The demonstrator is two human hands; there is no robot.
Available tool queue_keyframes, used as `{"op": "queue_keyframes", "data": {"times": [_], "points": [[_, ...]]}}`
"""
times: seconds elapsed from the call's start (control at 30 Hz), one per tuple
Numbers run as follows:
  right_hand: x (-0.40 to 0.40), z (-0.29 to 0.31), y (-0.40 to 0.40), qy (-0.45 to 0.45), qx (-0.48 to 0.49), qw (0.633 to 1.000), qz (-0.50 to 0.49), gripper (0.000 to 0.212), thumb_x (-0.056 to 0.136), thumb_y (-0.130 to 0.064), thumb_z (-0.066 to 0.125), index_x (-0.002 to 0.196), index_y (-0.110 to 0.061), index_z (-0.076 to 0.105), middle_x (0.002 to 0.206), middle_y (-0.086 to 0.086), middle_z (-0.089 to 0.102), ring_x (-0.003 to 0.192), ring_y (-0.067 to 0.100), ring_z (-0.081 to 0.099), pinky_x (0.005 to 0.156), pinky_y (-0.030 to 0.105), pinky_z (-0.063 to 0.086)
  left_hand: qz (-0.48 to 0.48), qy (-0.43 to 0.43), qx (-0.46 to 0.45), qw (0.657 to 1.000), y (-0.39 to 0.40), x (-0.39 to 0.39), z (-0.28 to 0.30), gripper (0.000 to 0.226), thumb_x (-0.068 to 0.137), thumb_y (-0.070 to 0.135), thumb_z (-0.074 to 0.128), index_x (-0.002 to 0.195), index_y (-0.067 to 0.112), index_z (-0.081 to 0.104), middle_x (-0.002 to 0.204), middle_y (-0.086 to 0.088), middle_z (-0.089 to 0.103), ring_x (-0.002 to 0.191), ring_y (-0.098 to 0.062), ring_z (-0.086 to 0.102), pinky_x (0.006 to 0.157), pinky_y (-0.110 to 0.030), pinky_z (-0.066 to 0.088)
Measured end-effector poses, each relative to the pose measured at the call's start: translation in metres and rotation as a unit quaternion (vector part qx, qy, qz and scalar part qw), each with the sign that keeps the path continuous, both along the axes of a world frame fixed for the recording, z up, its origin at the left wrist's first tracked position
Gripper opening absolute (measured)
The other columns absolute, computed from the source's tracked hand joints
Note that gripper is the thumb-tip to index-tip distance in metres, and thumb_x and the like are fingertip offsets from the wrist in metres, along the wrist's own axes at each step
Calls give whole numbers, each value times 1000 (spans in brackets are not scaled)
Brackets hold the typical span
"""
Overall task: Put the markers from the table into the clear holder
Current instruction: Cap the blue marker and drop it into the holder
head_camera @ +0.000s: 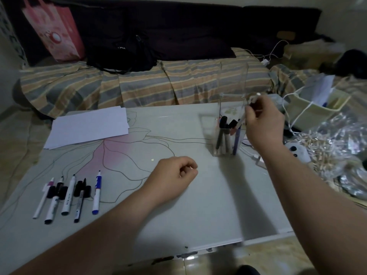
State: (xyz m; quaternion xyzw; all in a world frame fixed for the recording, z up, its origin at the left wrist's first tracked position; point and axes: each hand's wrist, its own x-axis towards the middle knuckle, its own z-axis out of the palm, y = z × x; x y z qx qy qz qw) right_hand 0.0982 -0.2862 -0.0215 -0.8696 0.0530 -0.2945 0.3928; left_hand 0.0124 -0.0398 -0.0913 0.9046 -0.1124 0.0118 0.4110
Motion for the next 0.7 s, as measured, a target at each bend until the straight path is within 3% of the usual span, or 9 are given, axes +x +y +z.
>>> {"op": "queue_keyframes", "data": {"times": [0.2, 0.27, 0.43, 0.57, 0.7], "points": [[9, -3, 1, -40, -16, 999, 1, 41, 104, -18, 52, 140, -30, 37, 92, -9, 60, 68, 1, 58, 54, 13, 38, -60, -11, 55, 997, -20, -3, -5, 14, 91, 31, 62, 98, 31, 74, 87, 12, 69, 79, -4, 61, 77, -18, 48], [15, -12, 0, -25, -69, 997, 11, 38, 104, -17, 53, 138, -29, 39, 94, -4, 61, 75, 16, 59, 62, 29, 42, -72, -11, 61, 996, -24, -4, -6, 16, 91, 32, 60, 100, 32, 73, 90, 12, 69, 83, -4, 62, 80, -18, 49], [20, -50, -10, 121, -266, 955, 59, 31, 103, -18, 46, 127, -31, 61, 104, 8, 69, 107, 36, 46, 80, 47, 46, -81, -12, 79, 994, -21, -2, -8, 18, 92, 35, 58, 102, 33, 73, 94, 13, 70, 86, -3, 62, 82, -20, 50], [22, -54, -13, 154, -278, 947, 52, 43, 99, -11, 46, 135, -31, 59, 122, 6, 60, 112, 35, 40, 86, 46, 41, -73, -11, 86, 994, -12, 0, -6, 16, 92, 33, 59, 99, 32, 74, 92, 13, 70, 84, -3, 62, 80, -21, 49], [8, -42, 5, 72, -245, 967, 8, 45, 92, -10, 55, 135, -21, 61, 128, 8, 55, 113, 32, 41, 94, 44, 38, -59, 10, 103, 993, 7, 1, -2, 16, 92, 33, 59, 98, 31, 74, 89, 13, 70, 82, -4, 62, 78, -22, 50]]}}
